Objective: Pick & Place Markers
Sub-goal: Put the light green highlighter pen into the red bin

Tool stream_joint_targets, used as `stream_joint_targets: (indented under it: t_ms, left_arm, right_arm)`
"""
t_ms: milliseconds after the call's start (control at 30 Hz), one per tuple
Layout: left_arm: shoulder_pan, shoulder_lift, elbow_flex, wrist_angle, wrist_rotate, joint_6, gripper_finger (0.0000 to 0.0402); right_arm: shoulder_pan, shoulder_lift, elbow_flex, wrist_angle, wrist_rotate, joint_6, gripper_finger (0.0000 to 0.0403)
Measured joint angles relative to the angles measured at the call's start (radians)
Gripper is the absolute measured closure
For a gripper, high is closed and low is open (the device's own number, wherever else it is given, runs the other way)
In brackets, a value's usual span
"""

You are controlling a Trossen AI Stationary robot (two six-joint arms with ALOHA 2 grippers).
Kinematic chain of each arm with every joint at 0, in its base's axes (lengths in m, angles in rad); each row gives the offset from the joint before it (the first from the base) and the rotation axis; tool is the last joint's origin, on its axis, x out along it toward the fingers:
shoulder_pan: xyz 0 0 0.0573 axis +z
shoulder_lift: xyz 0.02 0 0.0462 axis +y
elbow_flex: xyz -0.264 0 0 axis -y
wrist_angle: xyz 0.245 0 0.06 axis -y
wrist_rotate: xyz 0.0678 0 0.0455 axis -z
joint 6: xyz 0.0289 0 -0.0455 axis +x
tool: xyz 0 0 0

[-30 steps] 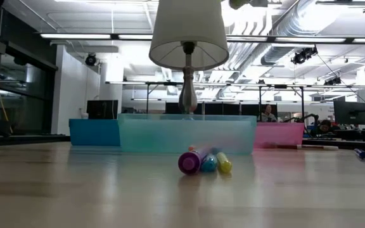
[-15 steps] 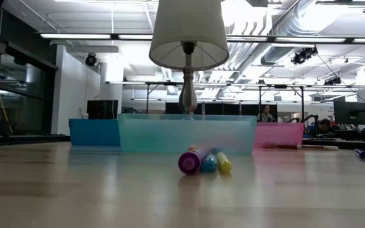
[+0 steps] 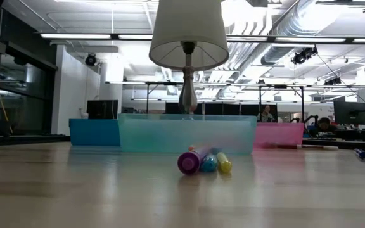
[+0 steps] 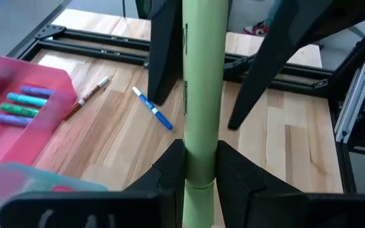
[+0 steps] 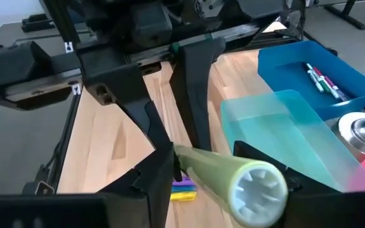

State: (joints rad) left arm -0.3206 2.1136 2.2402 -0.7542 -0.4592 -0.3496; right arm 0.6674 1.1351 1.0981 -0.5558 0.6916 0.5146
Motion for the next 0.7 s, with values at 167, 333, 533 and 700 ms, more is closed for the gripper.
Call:
stream_joint_targets:
  t_ms: [167, 333, 533, 700]
  left_arm:
    - [0.000, 0.000, 0.000, 0.003, 0.000, 0.006, 0.0345]
    - [0.000, 0.000, 0.000, 0.004, 0.008, 0.021, 0.0345]
    - [0.000, 0.000, 0.000, 0.004, 0.008, 0.017, 0.0345]
    - [0.001, 0.000, 0.000, 0.004, 0.003, -0.011, 0.0288]
  right_arm:
    - [0.000, 0.000, 0.000, 0.000, -0.001, -0.017, 0.0287]
    - [0.000, 0.000, 0.000, 0.007, -0.010, -0.015, 0.0333]
    - [0.000, 0.000, 0.000, 0.005, -0.010, -0.015, 0.0341]
    - [0.000, 0.000, 0.000, -0.004, -0.001, -0.021, 0.0341]
